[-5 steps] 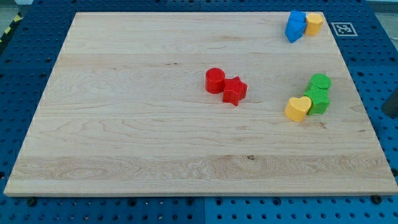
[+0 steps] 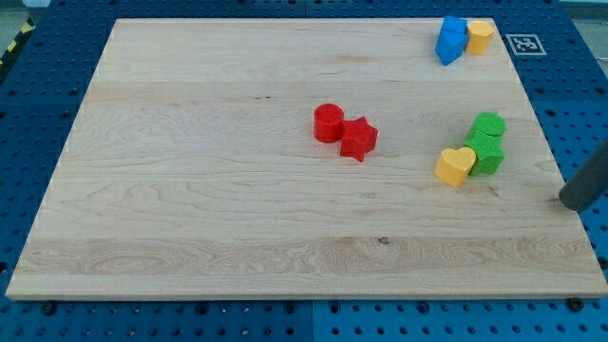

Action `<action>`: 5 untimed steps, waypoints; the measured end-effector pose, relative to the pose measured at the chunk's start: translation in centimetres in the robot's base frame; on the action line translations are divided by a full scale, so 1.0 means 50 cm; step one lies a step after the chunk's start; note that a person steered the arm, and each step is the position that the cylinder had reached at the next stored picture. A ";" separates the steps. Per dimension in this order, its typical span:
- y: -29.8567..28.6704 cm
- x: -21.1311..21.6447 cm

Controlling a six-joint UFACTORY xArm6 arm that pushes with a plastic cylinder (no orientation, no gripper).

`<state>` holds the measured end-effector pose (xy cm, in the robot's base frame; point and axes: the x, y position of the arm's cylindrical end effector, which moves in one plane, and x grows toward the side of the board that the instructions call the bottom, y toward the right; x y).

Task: Push the yellow heart closer to the yellow hexagon

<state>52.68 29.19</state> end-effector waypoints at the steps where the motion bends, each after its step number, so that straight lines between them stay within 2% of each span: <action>1: 0.000 0.000; 4: -0.128 0.031; 5: -0.174 -0.003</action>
<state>52.56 20.52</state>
